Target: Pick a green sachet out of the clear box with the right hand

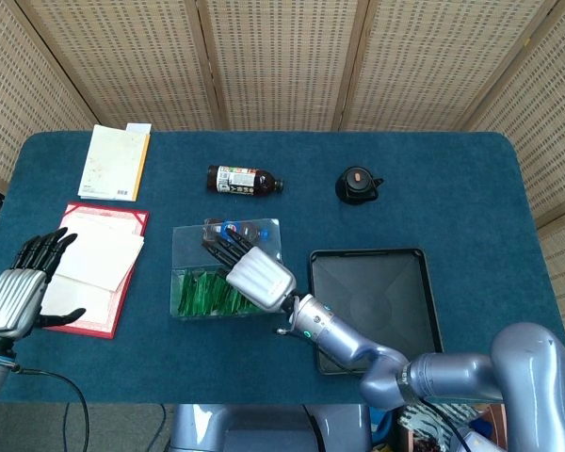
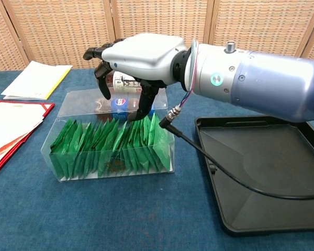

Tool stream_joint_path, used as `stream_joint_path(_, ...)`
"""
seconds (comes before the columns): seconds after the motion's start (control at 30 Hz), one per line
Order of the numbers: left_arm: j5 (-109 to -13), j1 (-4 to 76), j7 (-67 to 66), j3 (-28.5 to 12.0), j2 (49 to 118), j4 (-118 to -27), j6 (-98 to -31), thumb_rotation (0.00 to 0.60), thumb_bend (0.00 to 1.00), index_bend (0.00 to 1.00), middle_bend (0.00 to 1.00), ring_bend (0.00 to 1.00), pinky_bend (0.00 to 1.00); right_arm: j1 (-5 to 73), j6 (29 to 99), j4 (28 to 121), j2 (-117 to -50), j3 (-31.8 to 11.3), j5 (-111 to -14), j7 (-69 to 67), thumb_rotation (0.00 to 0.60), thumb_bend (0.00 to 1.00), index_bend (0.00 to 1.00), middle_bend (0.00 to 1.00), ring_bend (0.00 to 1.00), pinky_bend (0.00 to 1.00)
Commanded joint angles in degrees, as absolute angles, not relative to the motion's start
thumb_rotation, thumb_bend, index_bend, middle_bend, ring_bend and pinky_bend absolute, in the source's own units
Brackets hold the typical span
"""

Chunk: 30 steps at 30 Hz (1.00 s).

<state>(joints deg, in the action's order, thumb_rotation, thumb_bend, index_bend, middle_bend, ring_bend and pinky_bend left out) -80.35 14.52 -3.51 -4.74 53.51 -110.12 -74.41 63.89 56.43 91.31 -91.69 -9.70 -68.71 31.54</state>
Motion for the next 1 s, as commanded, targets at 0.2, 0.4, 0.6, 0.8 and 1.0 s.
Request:
stream_joint_path(0.2,-80.18,14.7,-3.13,-4.79,53.37,-110.01,-74.16,0.6,0.05,0.0,0.0,0.0,0.0,64.42,55.12,89.62,-93.38,-10.57,-67.6,33.01,0.6,0.37,0.47,0.1,0.0,0.06)
stream_joint_path(0.4,-80.05,14.78,-2.68,-4.82,53.24,-109.86,-74.01,0.6,0.05,0.0,0.0,0.0,0.0,64.09,54.1,88.41,-94.72,-11.02,-65.2,33.1,0.6,0.4,0.49,0.1,0.0,0.06)
stream_joint_path(0.6,-79.93,15.07,-2.98,-4.76,53.35,-109.84,-73.55,0.6,0.05,0.0,0.0,0.0,0.0,63.84,53.3,89.25,-95.11,-10.3,-65.87,33.13,0.6,0.4,0.5,0.1,0.0,0.06)
stream_joint_path(0.8,-79.82,15.03,-3.25,-4.76,53.4,-109.94,-73.74,0.6,0.05,0.0,0.0,0.0,0.0,63.77,52.63,89.02,-96.09,-10.24,-65.99,32.7,0.6,0.4,0.51,0.11,0.0,0.06)
stream_joint_path(1.0,-79.68,15.19,-3.3,-4.75,53.48,-109.82,-73.49,0.6,0.05,0.0,0.0,0.0,0.0,63.25,52.49,88.01,-96.79,-9.93,-66.31,31.94,0.6,0.4,0.53,0.11,0.0,0.07)
